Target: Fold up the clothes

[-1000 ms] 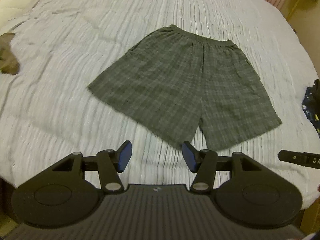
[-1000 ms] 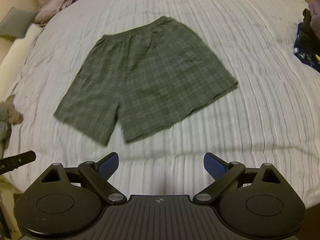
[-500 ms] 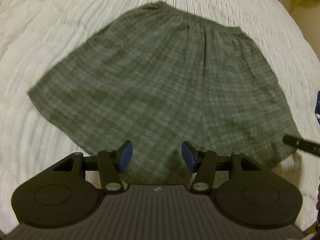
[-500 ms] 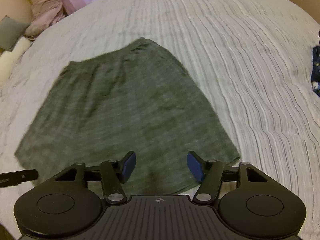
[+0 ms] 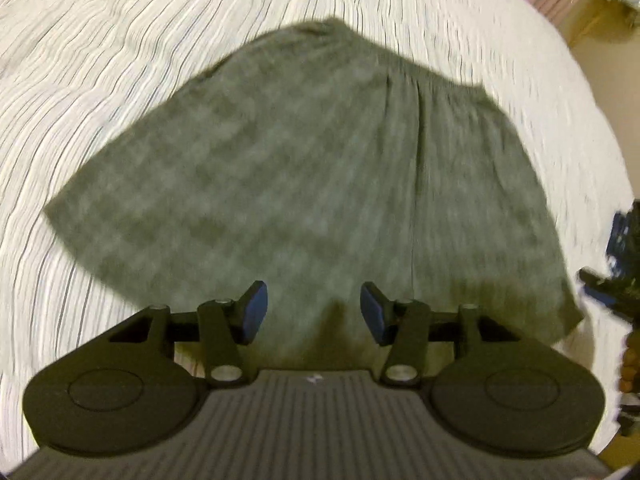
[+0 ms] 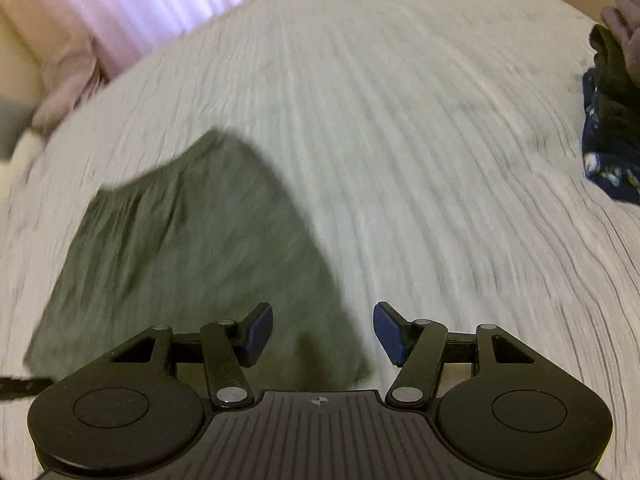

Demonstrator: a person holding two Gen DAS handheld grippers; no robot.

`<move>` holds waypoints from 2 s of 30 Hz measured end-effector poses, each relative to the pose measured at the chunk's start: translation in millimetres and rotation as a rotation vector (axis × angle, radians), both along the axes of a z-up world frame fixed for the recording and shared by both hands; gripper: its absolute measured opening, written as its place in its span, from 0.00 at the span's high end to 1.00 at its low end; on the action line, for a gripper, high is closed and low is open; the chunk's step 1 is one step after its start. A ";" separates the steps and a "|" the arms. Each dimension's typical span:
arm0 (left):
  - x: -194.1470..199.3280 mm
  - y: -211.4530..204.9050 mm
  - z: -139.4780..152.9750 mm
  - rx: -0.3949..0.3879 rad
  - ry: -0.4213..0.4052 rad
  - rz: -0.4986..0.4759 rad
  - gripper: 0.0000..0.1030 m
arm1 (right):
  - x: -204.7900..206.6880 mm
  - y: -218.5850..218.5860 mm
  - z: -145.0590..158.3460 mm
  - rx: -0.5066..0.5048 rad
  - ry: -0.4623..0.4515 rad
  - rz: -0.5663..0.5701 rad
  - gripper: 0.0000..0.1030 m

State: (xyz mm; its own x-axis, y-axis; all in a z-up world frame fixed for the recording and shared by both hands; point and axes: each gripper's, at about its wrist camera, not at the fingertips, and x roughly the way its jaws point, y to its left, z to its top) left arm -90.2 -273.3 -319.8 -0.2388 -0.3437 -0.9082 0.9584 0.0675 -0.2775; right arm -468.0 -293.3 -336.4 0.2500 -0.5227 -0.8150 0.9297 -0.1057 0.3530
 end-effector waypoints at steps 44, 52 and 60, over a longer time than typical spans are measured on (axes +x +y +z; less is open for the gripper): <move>187.3 -57.8 -22.3 0.047 0.184 -0.121 0.55 | 351.2 41.0 43.7 -0.044 0.324 0.336 0.21; 112.3 -106.4 -31.6 0.012 0.271 -0.238 0.57 | 177.7 7.9 25.9 0.113 -0.013 -0.306 0.22; 53.3 -148.5 -50.0 -0.028 0.300 -0.324 0.62 | 107.7 -30.2 4.0 0.128 -0.170 -0.422 0.28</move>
State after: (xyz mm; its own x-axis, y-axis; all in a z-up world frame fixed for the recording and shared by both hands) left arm -37.0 -421.8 -369.9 -0.5897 -0.2307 -0.7740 0.8056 -0.2349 -0.5438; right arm -360.3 -323.5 -332.4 0.1727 -0.5057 -0.8453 0.7261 -0.5145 0.4561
